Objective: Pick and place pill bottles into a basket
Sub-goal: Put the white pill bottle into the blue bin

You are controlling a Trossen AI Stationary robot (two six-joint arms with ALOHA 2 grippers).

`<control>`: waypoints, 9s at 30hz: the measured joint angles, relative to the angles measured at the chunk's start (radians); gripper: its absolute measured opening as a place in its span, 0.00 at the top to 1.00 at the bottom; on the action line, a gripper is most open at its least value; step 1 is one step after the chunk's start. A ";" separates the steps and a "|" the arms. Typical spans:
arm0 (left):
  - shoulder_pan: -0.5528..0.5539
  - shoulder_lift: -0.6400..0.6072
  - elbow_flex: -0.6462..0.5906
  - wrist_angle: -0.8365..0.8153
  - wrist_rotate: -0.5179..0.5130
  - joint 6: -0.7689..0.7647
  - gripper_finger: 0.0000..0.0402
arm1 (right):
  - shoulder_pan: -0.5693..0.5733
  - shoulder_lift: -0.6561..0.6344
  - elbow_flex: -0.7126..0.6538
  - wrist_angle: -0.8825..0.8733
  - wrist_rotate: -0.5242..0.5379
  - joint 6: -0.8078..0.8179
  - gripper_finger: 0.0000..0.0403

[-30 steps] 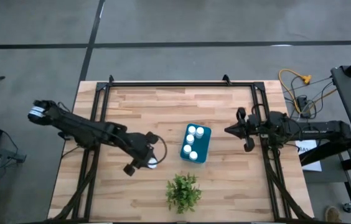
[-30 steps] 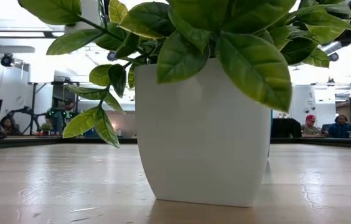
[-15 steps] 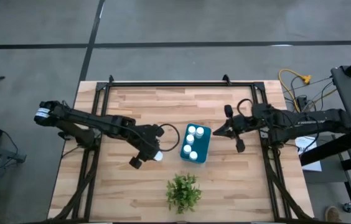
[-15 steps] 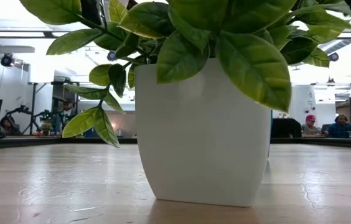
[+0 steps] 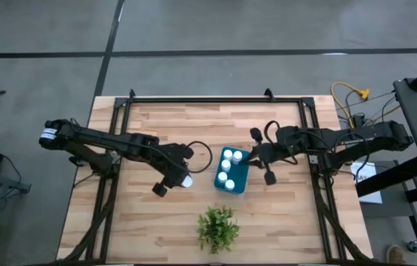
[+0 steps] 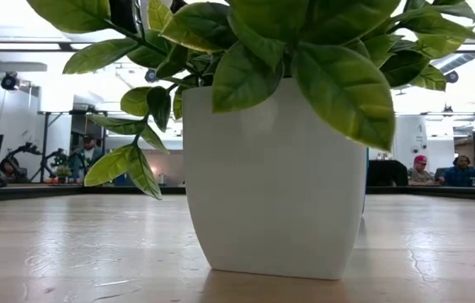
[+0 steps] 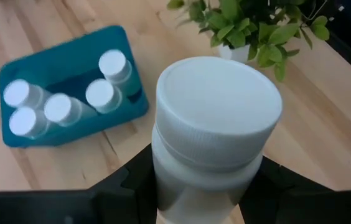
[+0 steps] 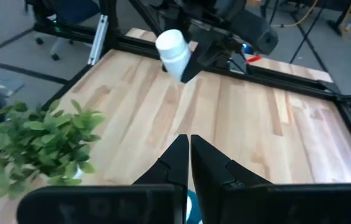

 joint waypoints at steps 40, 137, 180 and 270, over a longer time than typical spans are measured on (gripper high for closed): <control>0.000 -0.250 -0.571 0.761 0.134 -0.180 0.64 | 0.014 -0.135 -0.354 0.353 0.098 0.112 0.98; -0.002 0.426 -1.013 1.903 -0.007 -0.448 0.47 | 0.012 -0.088 -0.354 0.352 0.200 0.167 0.98; -0.003 0.425 -1.090 2.141 -0.051 -0.435 0.47 | 0.011 -0.089 -0.353 0.354 0.201 0.182 0.98; -0.010 0.198 -0.973 1.825 0.055 -0.397 0.64 | 0.011 -0.086 -0.169 0.250 0.199 0.080 0.98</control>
